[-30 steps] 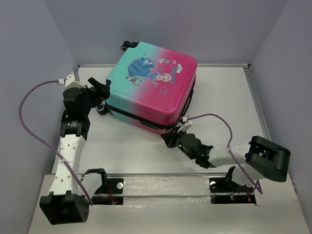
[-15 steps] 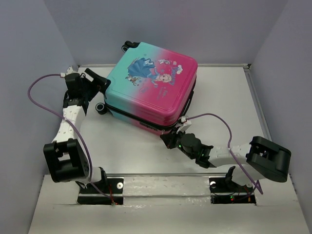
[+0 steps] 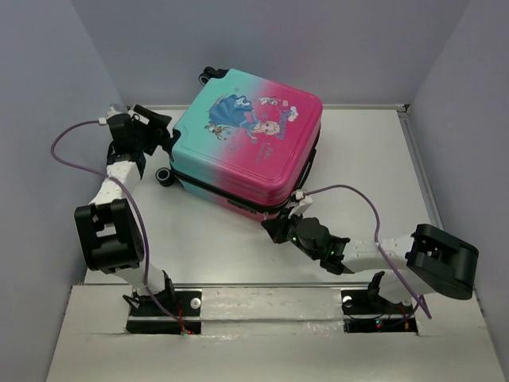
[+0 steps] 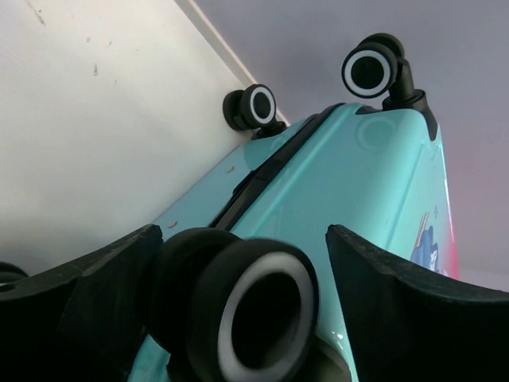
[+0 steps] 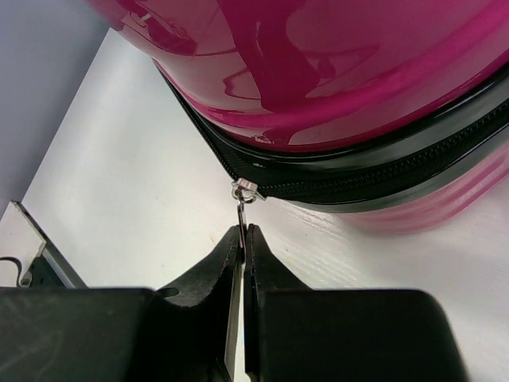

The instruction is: Pack the luggage

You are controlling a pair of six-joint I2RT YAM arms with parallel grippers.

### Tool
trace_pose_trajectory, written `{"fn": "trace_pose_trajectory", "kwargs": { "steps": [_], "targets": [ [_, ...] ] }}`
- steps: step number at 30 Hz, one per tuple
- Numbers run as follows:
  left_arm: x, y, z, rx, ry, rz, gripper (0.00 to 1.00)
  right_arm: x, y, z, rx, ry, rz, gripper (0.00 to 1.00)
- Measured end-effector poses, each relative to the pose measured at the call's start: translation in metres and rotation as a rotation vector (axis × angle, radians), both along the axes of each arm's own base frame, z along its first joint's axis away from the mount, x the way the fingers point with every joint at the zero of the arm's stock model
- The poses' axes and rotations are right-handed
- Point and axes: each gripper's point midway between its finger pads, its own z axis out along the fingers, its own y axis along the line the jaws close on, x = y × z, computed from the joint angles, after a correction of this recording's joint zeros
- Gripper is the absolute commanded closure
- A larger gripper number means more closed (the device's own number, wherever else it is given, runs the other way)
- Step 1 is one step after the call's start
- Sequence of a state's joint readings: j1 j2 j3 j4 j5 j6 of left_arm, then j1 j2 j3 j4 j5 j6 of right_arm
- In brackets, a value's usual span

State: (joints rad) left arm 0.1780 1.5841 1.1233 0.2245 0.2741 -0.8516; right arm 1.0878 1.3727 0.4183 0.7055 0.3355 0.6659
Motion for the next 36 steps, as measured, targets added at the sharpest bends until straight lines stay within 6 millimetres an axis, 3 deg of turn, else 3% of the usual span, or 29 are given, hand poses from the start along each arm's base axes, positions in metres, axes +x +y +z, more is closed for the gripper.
{"fn": "trace_pose_trajectory", "kwargs": {
  "steps": [8, 9, 12, 14, 24, 27, 31, 36],
  "targets": [
    [0.003, -0.006, 0.0, -0.079, -0.053, -0.002, 0.48, 0.0, 0.001, -0.001, -0.005, -0.001, 0.006, 0.93],
    [0.003, -0.005, 0.002, -0.084, -0.063, -0.001, 0.58, 0.0, 0.002, 0.0, -0.007, -0.002, 0.009, 0.93],
    [0.002, -0.006, 0.003, -0.092, -0.077, 0.001, 0.73, 0.0, 0.003, -0.002, -0.017, -0.001, 0.014, 0.93],
    [0.0, -0.006, 0.003, -0.09, -0.091, 0.002, 0.94, 0.0, 0.004, -0.002, -0.027, -0.001, 0.018, 0.93],
    [-0.024, -0.012, 0.004, -0.062, -0.13, 0.01, 0.94, 0.004, 0.019, 0.005, -0.083, -0.009, 0.049, 0.93],
    [-0.042, -0.017, 0.004, -0.048, -0.152, 0.034, 0.94, 0.012, 0.033, 0.002, -0.099, -0.015, 0.03, 0.93],
    [-0.066, -0.004, 0.006, -0.004, -0.212, 0.151, 0.94, 0.025, 0.057, -0.002, -0.105, -0.027, -0.025, 0.93],
    [-0.111, -0.004, 0.009, 0.031, -0.257, 0.178, 0.94, 0.033, 0.066, 0.004, -0.186, -0.074, 0.004, 0.93]
  ]
}}
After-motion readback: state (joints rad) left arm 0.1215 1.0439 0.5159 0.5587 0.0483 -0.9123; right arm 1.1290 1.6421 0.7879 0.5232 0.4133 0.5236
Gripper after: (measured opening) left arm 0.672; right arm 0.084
